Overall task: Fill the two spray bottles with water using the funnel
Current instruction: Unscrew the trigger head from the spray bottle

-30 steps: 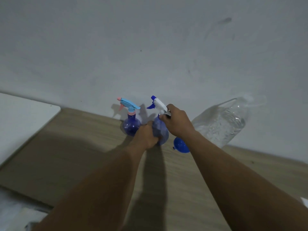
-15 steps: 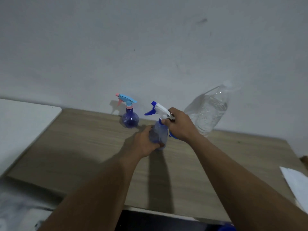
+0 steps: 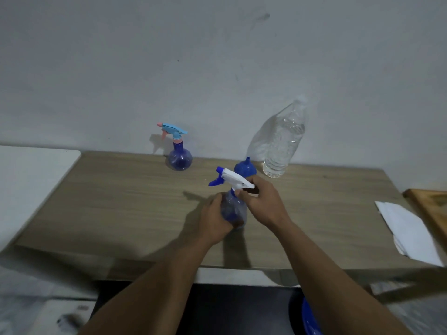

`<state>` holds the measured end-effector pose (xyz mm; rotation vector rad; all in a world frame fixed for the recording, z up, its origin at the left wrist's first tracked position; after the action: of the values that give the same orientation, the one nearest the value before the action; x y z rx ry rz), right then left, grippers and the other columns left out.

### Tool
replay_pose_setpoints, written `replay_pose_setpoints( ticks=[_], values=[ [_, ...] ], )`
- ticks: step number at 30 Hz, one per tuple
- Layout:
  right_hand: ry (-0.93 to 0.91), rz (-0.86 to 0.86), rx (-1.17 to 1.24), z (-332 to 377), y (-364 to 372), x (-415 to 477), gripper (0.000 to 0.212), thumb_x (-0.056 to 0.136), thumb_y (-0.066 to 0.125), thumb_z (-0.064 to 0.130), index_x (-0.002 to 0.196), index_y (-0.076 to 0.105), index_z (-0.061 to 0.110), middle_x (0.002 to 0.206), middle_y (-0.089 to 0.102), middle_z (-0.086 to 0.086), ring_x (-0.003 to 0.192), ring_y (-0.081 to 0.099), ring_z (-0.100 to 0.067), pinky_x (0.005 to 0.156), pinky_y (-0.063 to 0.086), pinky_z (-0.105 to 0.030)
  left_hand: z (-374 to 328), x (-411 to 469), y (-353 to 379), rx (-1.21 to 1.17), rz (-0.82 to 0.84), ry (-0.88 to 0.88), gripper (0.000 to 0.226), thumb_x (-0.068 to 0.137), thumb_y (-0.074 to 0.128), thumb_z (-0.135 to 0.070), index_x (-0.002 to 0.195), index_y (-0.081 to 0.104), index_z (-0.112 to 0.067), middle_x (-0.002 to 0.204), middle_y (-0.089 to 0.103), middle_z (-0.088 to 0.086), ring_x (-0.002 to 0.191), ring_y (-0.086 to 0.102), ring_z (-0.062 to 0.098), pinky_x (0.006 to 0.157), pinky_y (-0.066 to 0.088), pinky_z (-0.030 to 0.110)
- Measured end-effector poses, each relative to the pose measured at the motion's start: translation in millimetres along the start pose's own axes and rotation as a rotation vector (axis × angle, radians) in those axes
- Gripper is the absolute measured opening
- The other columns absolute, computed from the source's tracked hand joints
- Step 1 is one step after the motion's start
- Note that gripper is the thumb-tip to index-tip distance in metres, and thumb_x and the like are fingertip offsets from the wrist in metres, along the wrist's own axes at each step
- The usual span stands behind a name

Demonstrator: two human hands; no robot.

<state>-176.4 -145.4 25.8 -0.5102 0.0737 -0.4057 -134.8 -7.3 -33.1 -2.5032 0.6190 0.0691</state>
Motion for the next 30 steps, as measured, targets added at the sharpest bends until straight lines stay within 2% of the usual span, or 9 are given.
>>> replay_pose_setpoints(
  ticks=[5,10,13,16,21,23,25,27,30],
  values=[
    [0.075,-0.192,0.210,-12,14,-21,0.036,0.075,0.085,0.024,0.104,0.064,0.023,0.097,0.071,0.012,0.089,0.066,0.003,0.074,0.055,-0.020,4,-5,11,-0.013,-0.026,-0.028,0.057,0.078,0.086,-0.022,0.126,0.056,-0.023,0.113,0.065,-0.006,0.104,0.063,0.014,0.090,0.052,0.032],
    [0.057,-0.309,0.323,-16,25,-27,0.026,0.081,0.080,0.017,0.102,0.068,0.027,0.093,0.072,0.013,0.089,0.066,0.001,0.078,0.056,-0.023,5,-1,10,0.093,-0.037,-0.011,0.050,0.092,0.068,-0.014,0.138,0.053,-0.024,0.126,0.065,-0.001,0.116,0.062,0.020,0.102,0.051,0.043],
    [0.028,-0.317,0.324,-18,28,-26,0.028,0.084,0.076,0.016,0.109,0.069,0.026,0.097,0.072,0.013,0.093,0.066,-0.001,0.080,0.053,-0.018,7,2,10,0.073,-0.058,-0.014,0.041,0.093,0.069,-0.020,0.132,0.057,-0.028,0.123,0.067,-0.004,0.113,0.063,0.017,0.101,0.053,0.040],
    [-0.002,-0.325,0.311,-19,32,-26,0.026,0.087,0.073,0.017,0.110,0.066,0.027,0.100,0.072,0.013,0.095,0.066,-0.002,0.078,0.048,-0.008,8,2,11,0.044,-0.040,-0.022,0.052,0.087,0.077,-0.023,0.135,0.056,-0.024,0.125,0.067,-0.004,0.114,0.063,0.015,0.099,0.052,0.032],
    [-0.064,-0.250,0.229,-22,32,-24,0.018,0.091,0.063,0.021,0.108,0.068,0.025,0.101,0.072,0.010,0.095,0.066,-0.006,0.083,0.050,-0.018,10,1,12,0.004,-0.025,-0.070,0.047,0.085,0.078,-0.019,0.127,0.061,-0.011,0.118,0.068,0.000,0.112,0.064,0.019,0.086,0.049,0.025],
    [-0.062,-0.226,0.235,-23,29,-23,0.021,0.092,0.067,0.018,0.112,0.067,0.023,0.104,0.071,0.011,0.098,0.066,-0.004,0.085,0.052,-0.019,9,-2,11,0.022,-0.013,-0.074,0.043,0.089,0.075,-0.017,0.129,0.059,-0.011,0.116,0.064,-0.002,0.110,0.061,0.013,0.080,0.042,0.017],
    [-0.025,-0.235,0.260,-23,27,-21,0.031,0.086,0.076,0.023,0.115,0.063,0.023,0.105,0.069,0.013,0.099,0.065,-0.001,0.084,0.053,-0.016,8,-3,12,0.000,-0.003,-0.059,0.051,0.091,0.072,-0.015,0.138,0.053,-0.013,0.130,0.064,0.004,0.116,0.058,0.014,0.082,0.040,0.009],
    [0.012,-0.246,0.260,-23,25,-18,0.036,0.082,0.081,0.026,0.112,0.061,0.022,0.103,0.068,0.014,0.098,0.064,0.000,0.080,0.052,-0.014,5,-5,11,-0.005,0.004,-0.052,0.059,0.090,0.073,-0.017,0.143,0.049,-0.015,0.137,0.060,0.004,0.125,0.056,0.019,0.090,0.040,0.015],
    [-0.025,-0.187,0.243,-24,24,-14,0.023,0.088,0.073,0.018,0.110,0.066,0.018,0.103,0.071,0.012,0.098,0.065,-0.001,0.082,0.052,-0.021,7,-5,11,-0.033,0.013,-0.055,0.055,0.085,0.078,-0.021,0.135,0.055,-0.015,0.122,0.065,0.000,0.117,0.061,0.018,0.083,0.047,0.011]
  ],
)
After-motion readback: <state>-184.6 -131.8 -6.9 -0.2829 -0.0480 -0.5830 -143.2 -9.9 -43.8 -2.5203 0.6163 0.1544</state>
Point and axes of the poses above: each hand's wrist, its own x-axis towards the middle knuckle, its own y-axis out of the palm, z = x × y, the point moved 4 cm from there along x, towards the middle knuckle
